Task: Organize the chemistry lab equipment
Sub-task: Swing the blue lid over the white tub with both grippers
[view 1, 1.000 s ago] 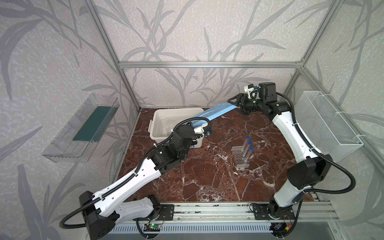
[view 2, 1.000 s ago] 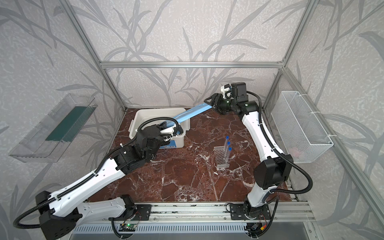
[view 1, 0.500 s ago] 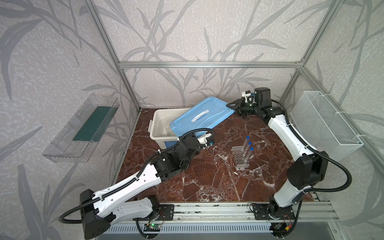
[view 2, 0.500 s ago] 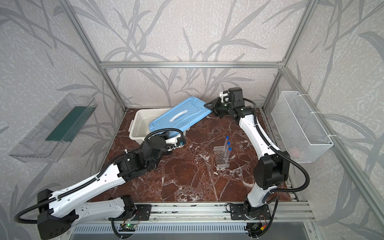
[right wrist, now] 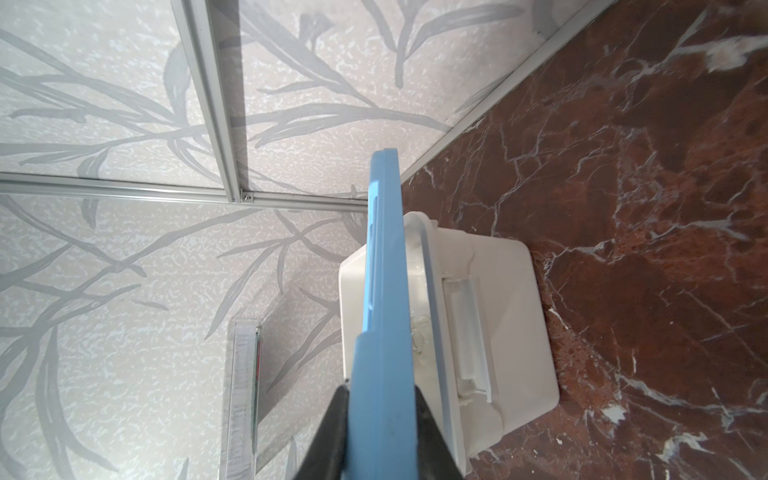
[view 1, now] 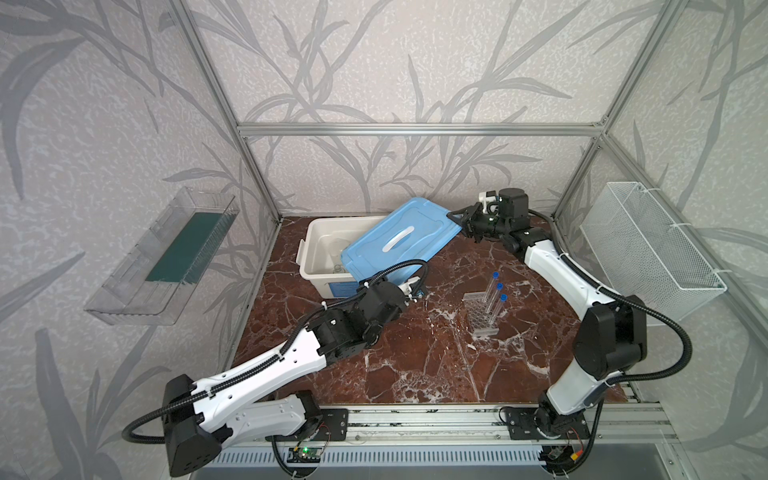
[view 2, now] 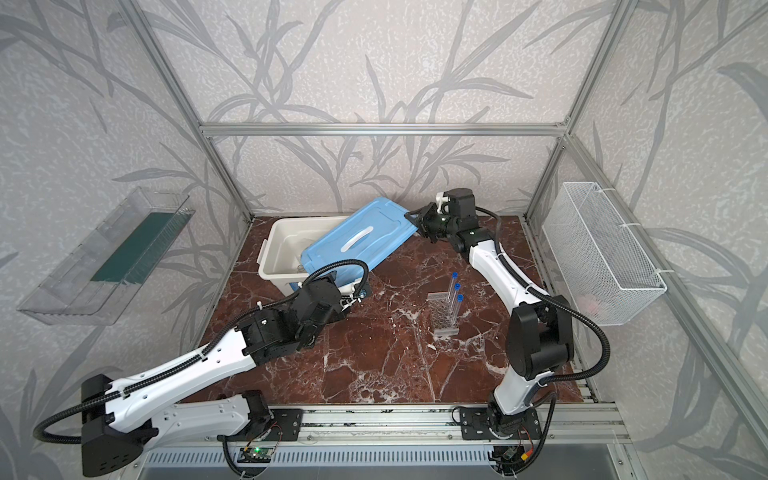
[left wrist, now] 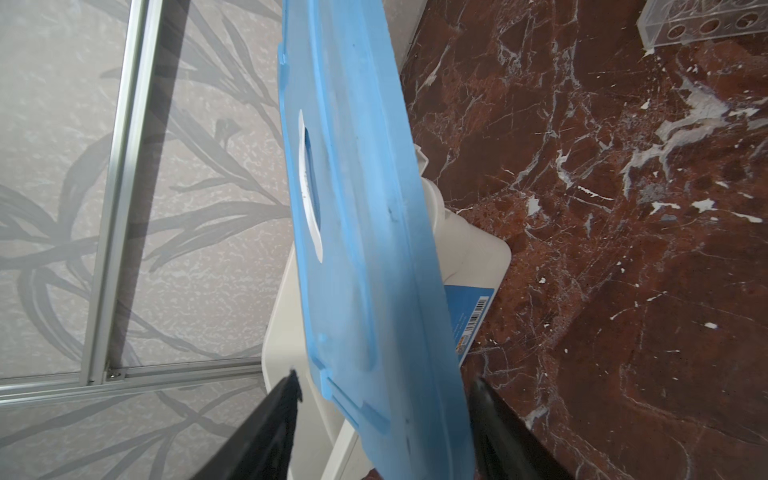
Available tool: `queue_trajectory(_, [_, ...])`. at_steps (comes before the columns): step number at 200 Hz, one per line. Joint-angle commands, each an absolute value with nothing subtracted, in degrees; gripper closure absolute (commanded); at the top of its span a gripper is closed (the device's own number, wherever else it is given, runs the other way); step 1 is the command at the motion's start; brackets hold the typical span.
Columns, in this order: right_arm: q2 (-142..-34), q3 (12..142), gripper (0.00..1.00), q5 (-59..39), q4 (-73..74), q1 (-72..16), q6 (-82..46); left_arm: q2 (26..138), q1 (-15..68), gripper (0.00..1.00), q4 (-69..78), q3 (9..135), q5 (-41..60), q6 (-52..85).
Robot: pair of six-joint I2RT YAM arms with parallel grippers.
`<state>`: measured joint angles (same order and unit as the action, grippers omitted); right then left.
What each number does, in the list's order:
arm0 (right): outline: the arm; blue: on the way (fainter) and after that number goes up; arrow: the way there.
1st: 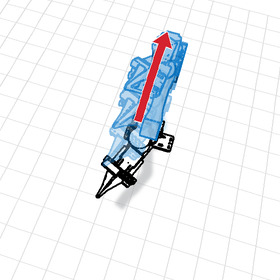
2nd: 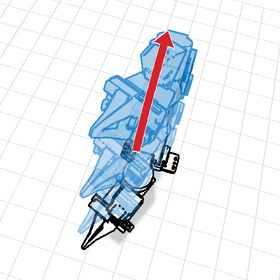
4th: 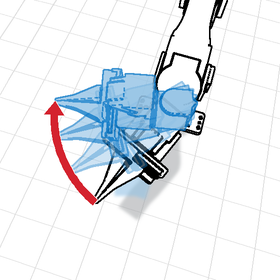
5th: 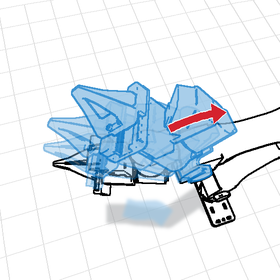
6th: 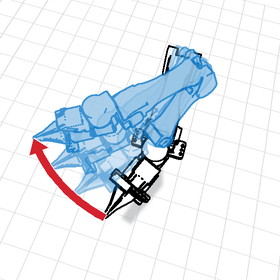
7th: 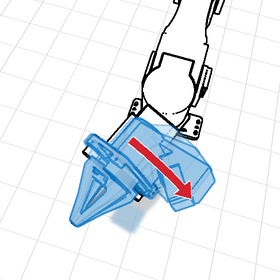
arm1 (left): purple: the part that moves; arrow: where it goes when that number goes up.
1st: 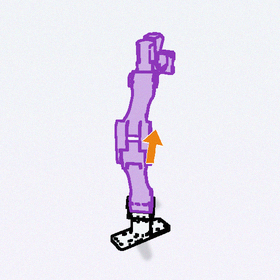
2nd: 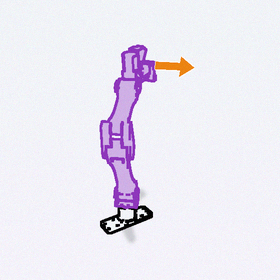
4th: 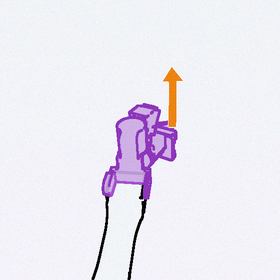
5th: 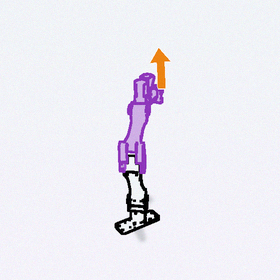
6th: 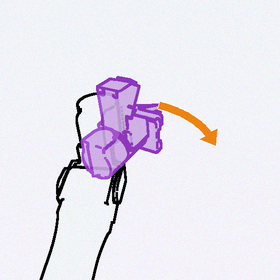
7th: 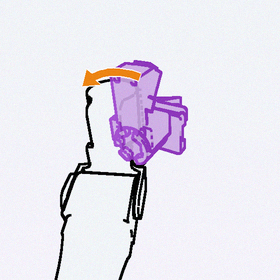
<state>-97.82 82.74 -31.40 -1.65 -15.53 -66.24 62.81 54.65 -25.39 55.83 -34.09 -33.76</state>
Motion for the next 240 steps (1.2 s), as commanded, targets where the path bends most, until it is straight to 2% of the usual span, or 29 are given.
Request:
queue_trajectory(1, [-99.1, 80.6, 0.85, -27.0, 6.7, -15.6, -67.0, 61.7, 54.8, 0.26, -27.4, 56.5, -30.5, -26.4])
queue_trajectory(29, [-98.6, 78.6, 0.86, -24.4, 8.6, -15.9, -67.5, 59.9, 54.8, 0.22, -28.9, 57.1, -21.7, -17.6])
queue_trajectory(56, [-98.5, 77.0, 0.86, -22.4, 9.3, -17.3, -67.2, 56.1, 53.8, 0.15, -25.9, 56.9, -17.9, -8.4])
queue_trajectory(104, [-95.7, 71.0, 0.86, -14.9, 12.6, -20.6, -68.1, 57.4, 42.1, 0.16, -28.6, 66.7, -5.0, 13.3])
queue_trajectory(143, [-92.8, 65.8, 0.85, -7.0, 14.2, -23.9, -68.2, 64.0, 33.9, 0.16, -36.5, 74.4, -9.3, 22.1])
queue_trajectory(164, [-92.2, 64.3, 0.84, -4.6, 14.1, -26.0, -67.6, 66.3, 27.8, 0.18, -36.9, 74.2, -6.9, 25.6])
queue_trajectory(187, [-92.6, 63.1, 0.84, -3.4, 14.4, -27.6, -67.8, 68.0, 23.2, 0.18, -34.6, 73.0, -8.4, 25.6])
queue_trajectory(216, [-94.0, 62.7, 0.84, -3.7, 14.6, -28.9, -68.0, 70.7, 15.4, 0.15, -32.8, 72.6, -3.8, 26.5])
queue_trajectory(240, [-94.5, 61.9, 0.83, -2.6, 14.7, -30.2, -67.7, 73.8, 11.2, 0.14, -32.5, 72.8, -5.5, 24.0])
